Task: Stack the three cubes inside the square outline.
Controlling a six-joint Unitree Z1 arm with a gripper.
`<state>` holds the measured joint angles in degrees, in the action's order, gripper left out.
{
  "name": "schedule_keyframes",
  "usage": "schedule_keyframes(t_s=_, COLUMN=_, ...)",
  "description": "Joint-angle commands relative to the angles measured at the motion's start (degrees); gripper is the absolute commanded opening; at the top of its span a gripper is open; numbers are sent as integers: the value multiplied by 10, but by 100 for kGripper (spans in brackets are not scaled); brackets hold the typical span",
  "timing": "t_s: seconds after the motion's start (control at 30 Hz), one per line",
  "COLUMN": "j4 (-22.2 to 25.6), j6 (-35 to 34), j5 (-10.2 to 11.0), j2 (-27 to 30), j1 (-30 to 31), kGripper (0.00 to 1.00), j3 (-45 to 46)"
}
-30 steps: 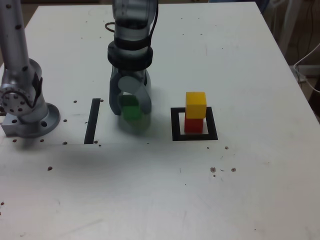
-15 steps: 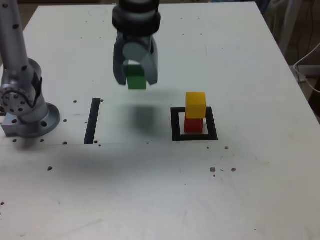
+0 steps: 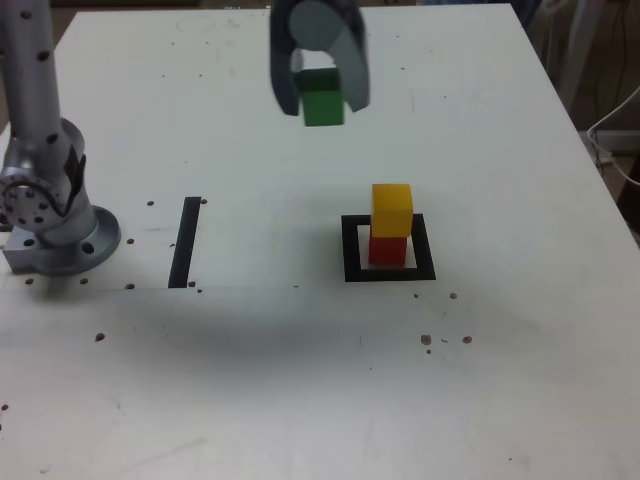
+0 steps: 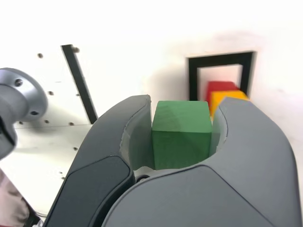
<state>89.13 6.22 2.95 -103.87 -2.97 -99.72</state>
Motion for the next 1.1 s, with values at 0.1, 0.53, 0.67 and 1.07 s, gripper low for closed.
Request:
schedule_keyframes(t_s=0.1, j4=22, j6=-6, j5=-10, j2=-34, j1=18, kGripper=26, j3=-67)
schedule_keyframes(t_s=0.53, j4=14, j6=-23, j5=-15, j2=-88, j1=39, kGripper=26, j3=-90)
schedule_keyframes(t_s=0.67, j4=13, j6=-36, j5=-15, j2=-99, j1=50, kGripper=26, j3=-92)
schedule_keyframes(t_s=1.07, j4=4, j6=-56, j5=-13, j2=-125, j1=53, kGripper=26, j3=-86)
